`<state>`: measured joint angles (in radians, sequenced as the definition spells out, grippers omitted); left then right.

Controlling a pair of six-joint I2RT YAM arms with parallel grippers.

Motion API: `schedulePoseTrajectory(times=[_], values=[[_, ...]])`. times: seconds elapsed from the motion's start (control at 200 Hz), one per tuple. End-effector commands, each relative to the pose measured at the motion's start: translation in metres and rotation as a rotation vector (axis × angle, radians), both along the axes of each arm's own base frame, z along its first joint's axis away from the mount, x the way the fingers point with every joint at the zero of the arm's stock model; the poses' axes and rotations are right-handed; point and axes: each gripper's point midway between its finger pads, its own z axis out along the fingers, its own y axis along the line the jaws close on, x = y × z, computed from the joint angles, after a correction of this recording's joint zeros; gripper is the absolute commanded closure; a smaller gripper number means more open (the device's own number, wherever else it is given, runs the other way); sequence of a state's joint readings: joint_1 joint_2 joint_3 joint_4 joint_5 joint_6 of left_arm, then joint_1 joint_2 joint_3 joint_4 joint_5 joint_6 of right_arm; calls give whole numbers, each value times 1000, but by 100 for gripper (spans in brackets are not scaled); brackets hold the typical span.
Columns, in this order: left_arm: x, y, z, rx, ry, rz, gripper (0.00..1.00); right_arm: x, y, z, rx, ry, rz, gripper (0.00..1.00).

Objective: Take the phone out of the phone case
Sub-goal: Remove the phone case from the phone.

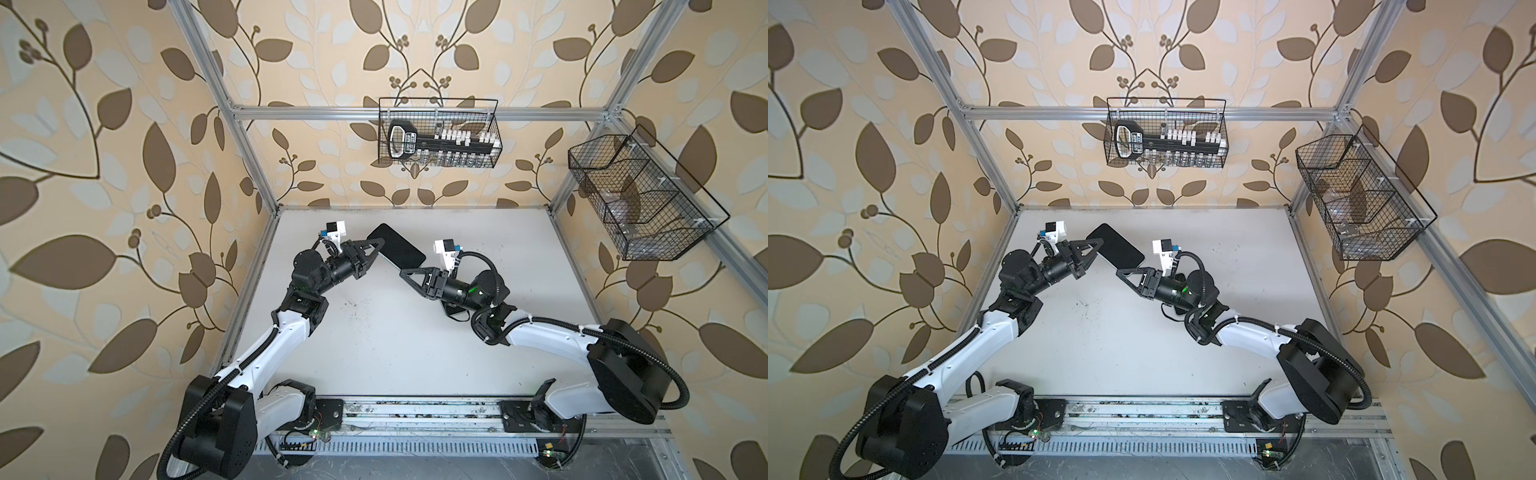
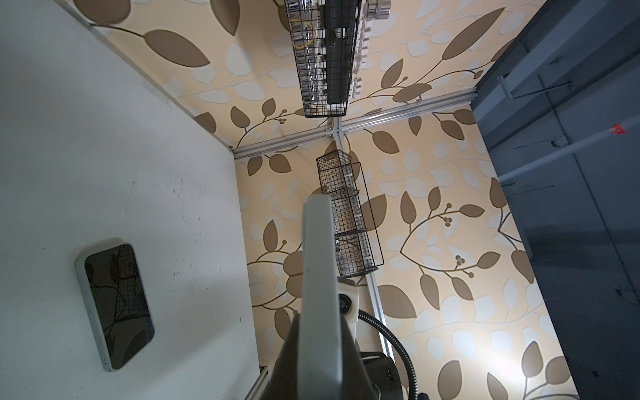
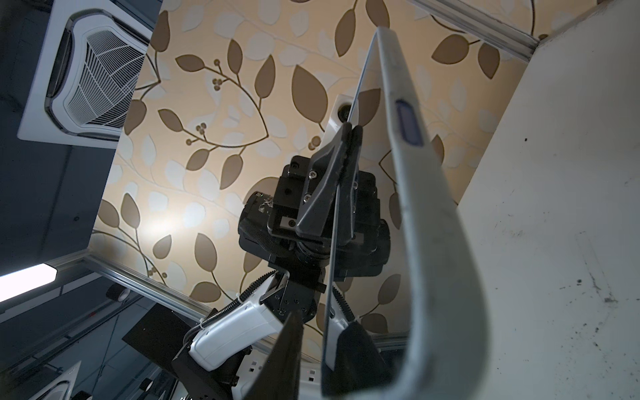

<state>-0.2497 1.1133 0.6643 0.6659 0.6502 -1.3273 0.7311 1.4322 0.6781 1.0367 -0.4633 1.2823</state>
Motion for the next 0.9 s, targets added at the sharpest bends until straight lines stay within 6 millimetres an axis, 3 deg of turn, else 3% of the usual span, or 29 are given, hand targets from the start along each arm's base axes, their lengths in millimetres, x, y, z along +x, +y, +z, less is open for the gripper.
schedulePoseTrajectory(times=[0.0,0.23,0.455,0.895], values=[[-12,2,31,-22,-138,5,100,-3,-3,11,40,-32,-13,75],[-11,2,29,-22,-130,13,100,-4,-2,8,10,-43,-26,80],[-9,3,28,-32,-108,23,100,-4,-5,5,-51,-74,-70,99],[-4,7,14,-15,-19,81,100,-7,-14,6,-167,-163,-165,91]])
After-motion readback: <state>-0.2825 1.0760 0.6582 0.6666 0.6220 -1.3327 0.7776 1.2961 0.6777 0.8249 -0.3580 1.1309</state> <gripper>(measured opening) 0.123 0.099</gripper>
